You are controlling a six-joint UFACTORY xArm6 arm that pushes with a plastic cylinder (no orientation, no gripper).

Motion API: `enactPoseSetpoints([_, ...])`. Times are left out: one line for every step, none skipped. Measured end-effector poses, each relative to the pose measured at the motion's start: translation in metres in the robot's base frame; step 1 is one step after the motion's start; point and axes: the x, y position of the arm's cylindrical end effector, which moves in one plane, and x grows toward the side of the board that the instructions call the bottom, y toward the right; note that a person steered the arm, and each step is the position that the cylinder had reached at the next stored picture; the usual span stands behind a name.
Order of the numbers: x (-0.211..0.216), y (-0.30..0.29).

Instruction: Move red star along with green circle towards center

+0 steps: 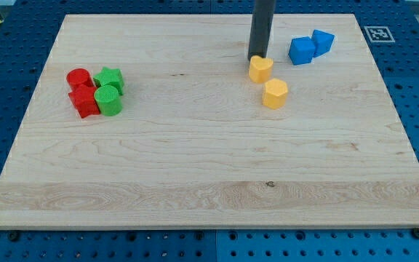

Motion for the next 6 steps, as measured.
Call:
enactPoseSetpoints([0.043, -0.001])
enactPoseSetpoints([0.038, 0.002])
enactPoseSetpoints([-0.001, -0.027])
enactPoseSetpoints([-0.039, -0.109])
enactPoseSetpoints([-0.054, -0.206])
enactPoseSetpoints([-0.053, -0.309])
